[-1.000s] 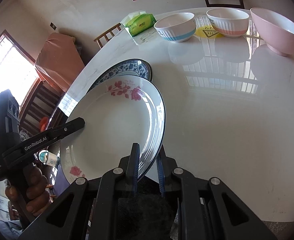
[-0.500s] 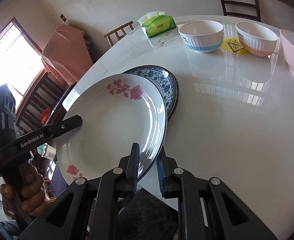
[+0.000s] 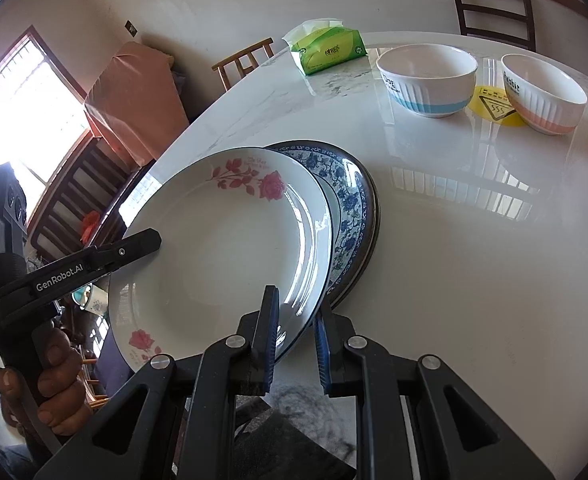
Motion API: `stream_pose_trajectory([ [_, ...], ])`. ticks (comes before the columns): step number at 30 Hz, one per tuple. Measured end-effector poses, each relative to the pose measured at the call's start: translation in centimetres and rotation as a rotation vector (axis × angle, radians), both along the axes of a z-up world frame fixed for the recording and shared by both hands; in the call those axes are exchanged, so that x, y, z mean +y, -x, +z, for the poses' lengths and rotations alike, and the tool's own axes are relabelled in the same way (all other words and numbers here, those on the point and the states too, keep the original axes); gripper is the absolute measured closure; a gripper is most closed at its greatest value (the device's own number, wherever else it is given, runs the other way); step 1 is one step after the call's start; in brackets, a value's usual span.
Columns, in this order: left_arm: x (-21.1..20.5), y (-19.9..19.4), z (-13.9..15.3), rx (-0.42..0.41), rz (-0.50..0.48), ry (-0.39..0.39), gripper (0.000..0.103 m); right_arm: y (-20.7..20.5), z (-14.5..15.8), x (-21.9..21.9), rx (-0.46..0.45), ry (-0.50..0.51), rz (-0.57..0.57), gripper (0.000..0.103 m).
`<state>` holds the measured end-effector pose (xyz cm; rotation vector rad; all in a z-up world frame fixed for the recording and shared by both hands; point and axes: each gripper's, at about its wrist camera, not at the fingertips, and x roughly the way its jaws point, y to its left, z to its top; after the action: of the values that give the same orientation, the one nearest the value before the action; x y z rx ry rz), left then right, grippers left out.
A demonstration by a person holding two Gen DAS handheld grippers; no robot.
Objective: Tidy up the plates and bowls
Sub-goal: 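Lift the rose plate and carry it over the floral plate stack, then lower the rose plate onto the floral plate stack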
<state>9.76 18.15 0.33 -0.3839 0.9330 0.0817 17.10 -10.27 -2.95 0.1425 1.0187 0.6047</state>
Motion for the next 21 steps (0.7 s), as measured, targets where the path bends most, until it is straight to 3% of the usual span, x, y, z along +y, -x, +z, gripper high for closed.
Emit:
stream_pose_trajectory([
  [21, 0.5, -3.2, -1.8, 0.04, -0.006, -0.004, 0.089, -0.4, -0.2, 1.1, -0.013, 0.04, -0.019, 0.086],
])
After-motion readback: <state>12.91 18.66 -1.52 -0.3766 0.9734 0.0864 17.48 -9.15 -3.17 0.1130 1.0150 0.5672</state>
